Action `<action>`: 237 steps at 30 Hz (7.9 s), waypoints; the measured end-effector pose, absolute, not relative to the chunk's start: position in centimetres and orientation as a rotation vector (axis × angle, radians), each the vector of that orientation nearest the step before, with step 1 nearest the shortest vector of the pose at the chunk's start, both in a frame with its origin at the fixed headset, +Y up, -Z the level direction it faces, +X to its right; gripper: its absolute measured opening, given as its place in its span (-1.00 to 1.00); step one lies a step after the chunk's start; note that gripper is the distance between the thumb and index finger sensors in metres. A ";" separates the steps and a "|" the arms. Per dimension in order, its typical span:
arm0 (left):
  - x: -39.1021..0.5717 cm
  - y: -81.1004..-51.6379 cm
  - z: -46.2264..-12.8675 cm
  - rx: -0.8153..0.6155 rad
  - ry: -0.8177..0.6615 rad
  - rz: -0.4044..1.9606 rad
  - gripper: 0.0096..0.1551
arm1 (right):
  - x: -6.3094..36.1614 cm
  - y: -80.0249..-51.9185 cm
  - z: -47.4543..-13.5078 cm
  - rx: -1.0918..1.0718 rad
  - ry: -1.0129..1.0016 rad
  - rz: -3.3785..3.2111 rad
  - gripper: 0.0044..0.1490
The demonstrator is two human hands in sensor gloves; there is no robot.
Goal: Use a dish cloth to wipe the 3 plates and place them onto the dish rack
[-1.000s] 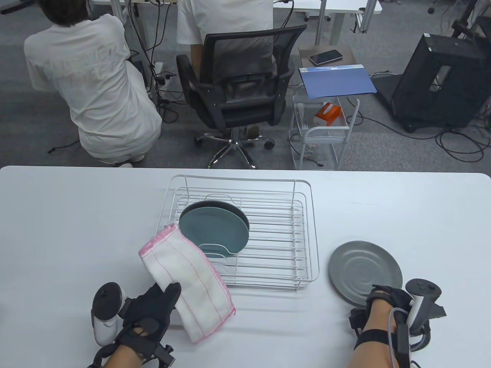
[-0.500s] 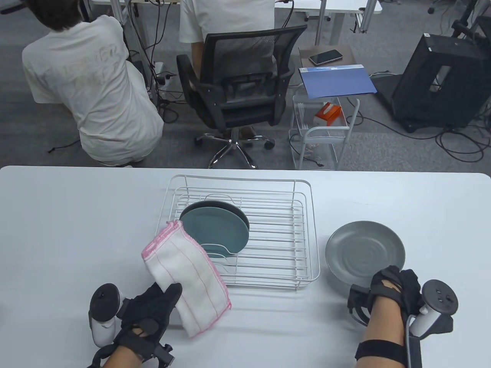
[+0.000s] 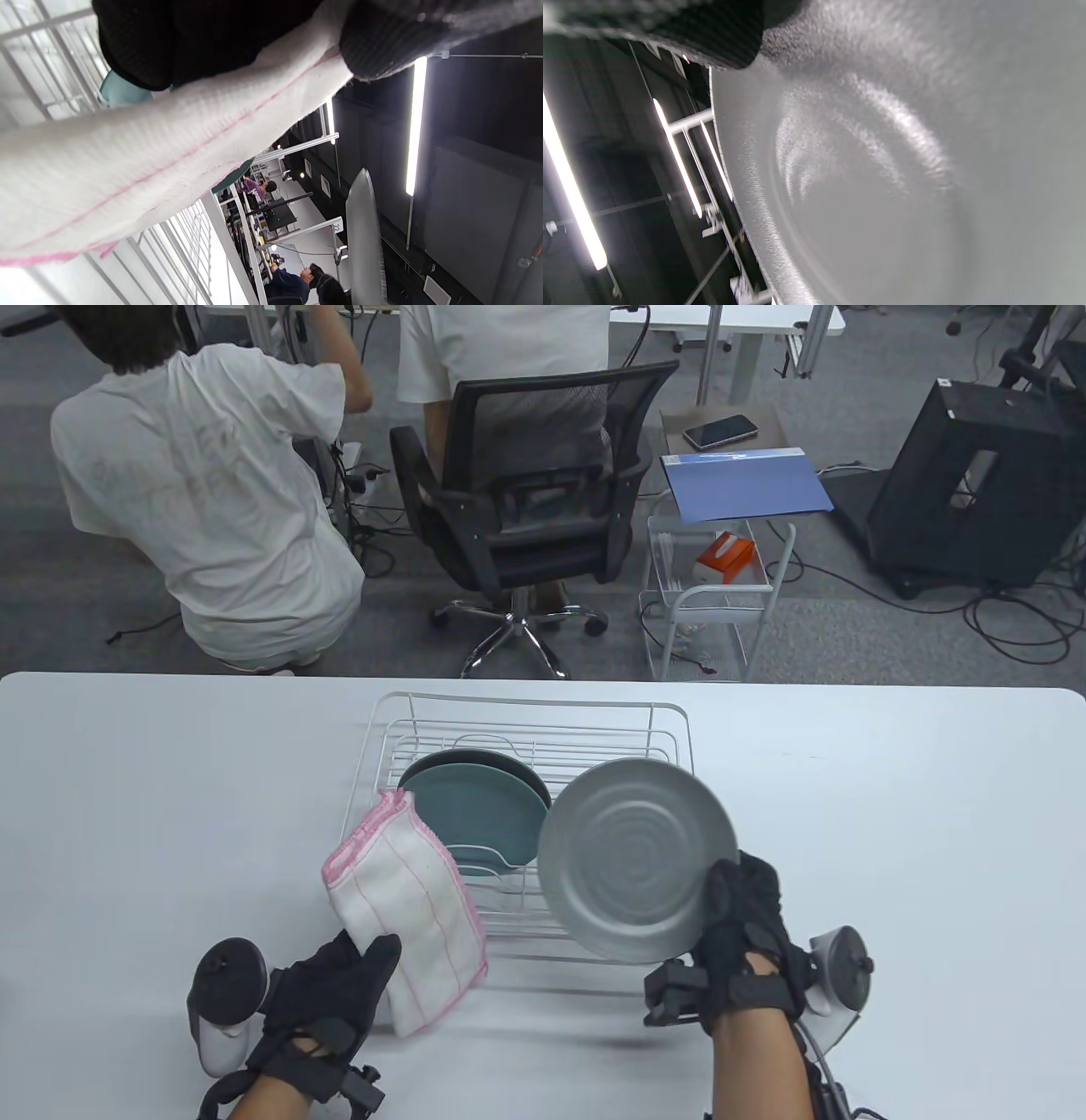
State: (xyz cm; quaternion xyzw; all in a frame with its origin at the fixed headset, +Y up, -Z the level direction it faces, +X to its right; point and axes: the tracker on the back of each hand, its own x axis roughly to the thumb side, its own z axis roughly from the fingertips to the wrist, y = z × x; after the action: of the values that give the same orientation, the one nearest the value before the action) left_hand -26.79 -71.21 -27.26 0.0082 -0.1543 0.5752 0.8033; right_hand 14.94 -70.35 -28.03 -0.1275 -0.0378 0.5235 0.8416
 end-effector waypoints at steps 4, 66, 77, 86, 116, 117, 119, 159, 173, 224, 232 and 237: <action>-27.2 -70.4 -26.7 0.143 -0.328 1.143 -0.42 | 9.2 -72.9 -27.5 -0.163 0.115 1.180 -0.41; -19.0 -69.6 -23.7 0.108 -0.666 0.320 -0.37 | 2.0 -75.6 -25.7 0.276 0.342 1.182 -0.19; -21.3 -70.1 -25.3 0.100 -0.505 0.339 -0.34 | 3.1 -75.2 -25.7 0.205 0.238 1.195 -0.19; -19.6 -71.3 -25.2 -0.064 -0.620 0.366 -0.33 | 5.7 -74.9 -25.9 0.080 0.044 1.129 -0.18; -20.7 -69.9 -24.9 0.095 -0.576 0.345 -0.37 | 1.9 -76.2 -25.5 0.221 0.338 1.145 -0.18; -20.8 -70.0 -25.0 0.099 -0.561 0.342 -0.37 | 2.0 -76.1 -25.5 0.214 0.329 1.148 -0.18; -21.1 -70.1 -25.2 0.091 -0.534 0.339 -0.37 | 2.4 -75.9 -25.5 0.200 0.301 1.147 -0.18; -19.3 -70.1 -24.3 0.092 -0.670 0.368 -0.40 | 1.6 -75.2 -24.7 0.257 0.180 1.249 -0.20; -22.2 -70.0 -26.2 0.109 -0.494 0.363 -0.38 | 2.9 -74.9 -25.1 0.180 0.189 1.147 -0.20; -30.3 -68.1 -26.9 0.391 -0.191 0.834 -0.45 | 4.0 -62.1 -37.7 0.525 -0.458 2.131 -0.43; -30.3 -68.1 -26.9 0.395 -0.196 0.834 -0.45 | 0.0 -63.7 -40.8 0.568 -0.343 2.273 -0.43; -30.2 -68.1 -26.9 0.389 -0.202 0.827 -0.45 | -2.2 -64.8 -41.7 0.620 -0.218 2.360 -0.44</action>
State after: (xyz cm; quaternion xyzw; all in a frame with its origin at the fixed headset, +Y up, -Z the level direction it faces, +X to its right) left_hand -30.22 -68.09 -26.90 0.1873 -0.0973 0.3987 0.8924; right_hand -2.16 -64.77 -41.73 0.2382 -0.0838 0.9062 0.3392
